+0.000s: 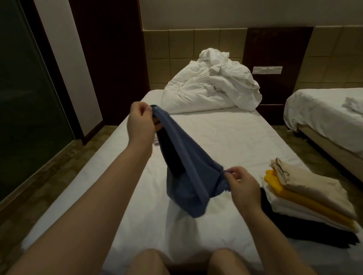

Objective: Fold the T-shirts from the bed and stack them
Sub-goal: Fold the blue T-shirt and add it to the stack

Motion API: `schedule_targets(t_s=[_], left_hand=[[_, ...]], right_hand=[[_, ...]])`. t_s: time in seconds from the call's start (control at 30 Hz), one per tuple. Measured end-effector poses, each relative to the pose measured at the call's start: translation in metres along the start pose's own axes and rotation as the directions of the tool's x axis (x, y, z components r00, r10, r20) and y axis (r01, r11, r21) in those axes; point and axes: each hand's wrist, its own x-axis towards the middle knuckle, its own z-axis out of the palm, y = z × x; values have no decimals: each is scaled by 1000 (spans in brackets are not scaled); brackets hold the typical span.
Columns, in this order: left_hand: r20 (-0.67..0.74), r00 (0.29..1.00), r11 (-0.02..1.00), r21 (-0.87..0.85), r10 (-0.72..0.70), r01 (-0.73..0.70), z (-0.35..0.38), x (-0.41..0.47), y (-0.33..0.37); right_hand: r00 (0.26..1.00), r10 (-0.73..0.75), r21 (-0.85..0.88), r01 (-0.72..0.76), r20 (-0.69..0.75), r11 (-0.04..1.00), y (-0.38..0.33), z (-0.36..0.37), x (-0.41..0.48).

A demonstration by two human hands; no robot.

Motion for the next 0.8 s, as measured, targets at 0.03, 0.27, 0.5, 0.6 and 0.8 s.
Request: schedule_targets(t_s=[0.03,0.27,0.5,0.6,0.8], left_hand=[[-40,999,1000,24,-19,20,-5,6,-5],[184,980,970,241,-81,35,2,-11,-13],[397,918,936,328,-13,-129,19,-50,-17],[361,932,912,373,29,-173,14,-47,-15],[398,915,888,400,56,-228,3,-36,-9]], right_hand=[[998,-21,5,21,-65,1000,-7,-6,8],[967,-247,149,255,-66,956,-98,-11,49],[942,-323,303,283,92,910,-144,10,45],[939,-322,295,276,119,915,-140,8,44],[958,-286,309,268,12,913,-139,1,47]])
